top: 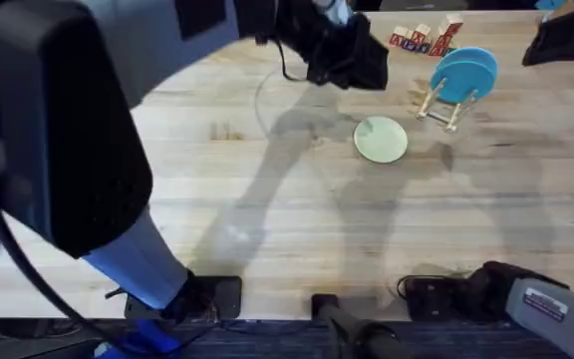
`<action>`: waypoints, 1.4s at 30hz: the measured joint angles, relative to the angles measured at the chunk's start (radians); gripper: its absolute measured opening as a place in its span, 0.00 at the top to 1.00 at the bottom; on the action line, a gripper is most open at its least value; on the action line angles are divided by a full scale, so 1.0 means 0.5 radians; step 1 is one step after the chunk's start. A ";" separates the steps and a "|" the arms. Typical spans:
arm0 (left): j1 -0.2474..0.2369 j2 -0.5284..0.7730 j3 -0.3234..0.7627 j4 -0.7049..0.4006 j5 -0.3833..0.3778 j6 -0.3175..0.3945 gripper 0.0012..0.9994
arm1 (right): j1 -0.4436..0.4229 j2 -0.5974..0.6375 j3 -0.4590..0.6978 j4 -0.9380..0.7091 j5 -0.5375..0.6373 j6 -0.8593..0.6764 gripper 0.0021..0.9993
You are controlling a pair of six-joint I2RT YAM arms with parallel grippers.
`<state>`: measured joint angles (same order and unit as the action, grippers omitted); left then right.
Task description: Pick up the plates from the table one by one and place each into a slot on the dish rack.
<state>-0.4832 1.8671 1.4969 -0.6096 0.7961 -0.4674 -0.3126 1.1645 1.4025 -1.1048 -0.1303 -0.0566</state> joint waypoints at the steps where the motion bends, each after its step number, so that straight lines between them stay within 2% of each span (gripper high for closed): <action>1: -0.001 0.001 -0.049 0.071 0.025 -0.017 0.96 | 0.000 0.000 0.000 0.000 0.000 -0.001 0.00; 8: -0.016 0.001 -0.191 0.464 0.109 -0.233 0.96 | 0.000 0.000 0.000 0.000 0.000 -0.005 0.00; 11: -0.024 0.001 -0.218 0.476 0.115 -0.303 0.96 | 0.000 0.000 0.000 0.000 0.000 -0.005 0.00; 16: -0.044 0.001 -0.256 0.313 0.129 -0.372 0.96 | 0.000 0.000 0.000 0.000 0.000 -0.005 0.00; 27: -0.030 0.001 -0.259 0.285 0.135 -0.391 0.96 | 0.000 0.000 0.000 0.000 0.000 -0.006 0.00; 36: -0.030 0.001 -0.259 0.281 0.134 -0.350 0.96 | 0.000 0.001 0.000 0.000 0.000 -0.006 0.00; 42: -0.030 0.001 -0.343 0.291 0.105 -0.320 0.96 | 0.000 0.000 0.000 0.000 0.000 -0.006 0.00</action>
<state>-0.4984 1.8675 1.3253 -0.4639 0.8485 -0.6275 -0.3126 1.1645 1.4025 -1.1046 -0.1303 -0.0597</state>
